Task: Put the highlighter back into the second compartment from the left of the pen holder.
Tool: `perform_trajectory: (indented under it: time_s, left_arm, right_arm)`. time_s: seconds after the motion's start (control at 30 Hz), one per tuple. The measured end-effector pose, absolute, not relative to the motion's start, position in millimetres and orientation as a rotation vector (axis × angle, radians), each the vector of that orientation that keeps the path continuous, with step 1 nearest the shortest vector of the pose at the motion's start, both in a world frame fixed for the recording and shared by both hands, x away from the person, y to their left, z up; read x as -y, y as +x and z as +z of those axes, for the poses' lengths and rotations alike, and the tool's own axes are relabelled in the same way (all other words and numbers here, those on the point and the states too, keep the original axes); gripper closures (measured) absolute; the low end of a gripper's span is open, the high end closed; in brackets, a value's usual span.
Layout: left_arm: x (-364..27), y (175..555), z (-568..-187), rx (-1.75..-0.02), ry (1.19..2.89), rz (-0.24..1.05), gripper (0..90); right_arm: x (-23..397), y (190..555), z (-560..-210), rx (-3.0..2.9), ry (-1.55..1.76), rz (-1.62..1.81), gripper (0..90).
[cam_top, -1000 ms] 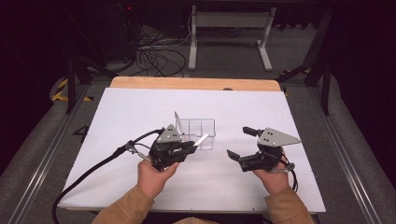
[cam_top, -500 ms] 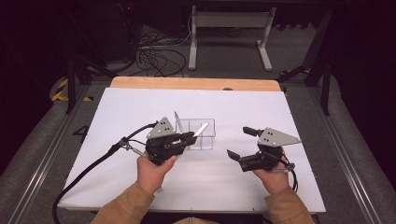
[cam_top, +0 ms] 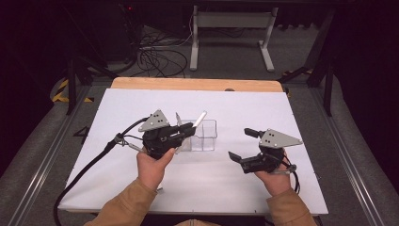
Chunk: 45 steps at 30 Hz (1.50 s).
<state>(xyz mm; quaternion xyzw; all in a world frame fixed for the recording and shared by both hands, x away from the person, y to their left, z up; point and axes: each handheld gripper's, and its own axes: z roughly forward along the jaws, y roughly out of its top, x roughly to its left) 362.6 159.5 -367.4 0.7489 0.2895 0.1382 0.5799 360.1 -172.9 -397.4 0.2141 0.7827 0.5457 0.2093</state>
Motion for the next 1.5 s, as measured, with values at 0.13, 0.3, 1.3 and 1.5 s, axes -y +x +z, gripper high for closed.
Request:
perform_trajectory:
  time_s: [0.13, 0.3, 1.3, 1.5]
  left_arm:
    - [-160, 366, -367, -0.676, 1.723, 0.335, 77.9]
    - [-162, 374, -366, -0.673, 1.697, 0.352, 77.9]
    - [-146, 418, -383, -0.574, 1.572, 0.389, 77.8]
    - [-143, 425, -389, -0.575, 1.562, 0.384, 77.8]
  right_arm:
    - [173, 360, -397, -2.178, 0.594, 1.516, 5.2]
    - [173, 360, -397, -2.179, 0.593, 1.517, 5.2]
    - [172, 360, -398, -2.187, 0.587, 1.524, 5.2]
    - [172, 361, -399, -2.193, 0.584, 1.523, 5.2]
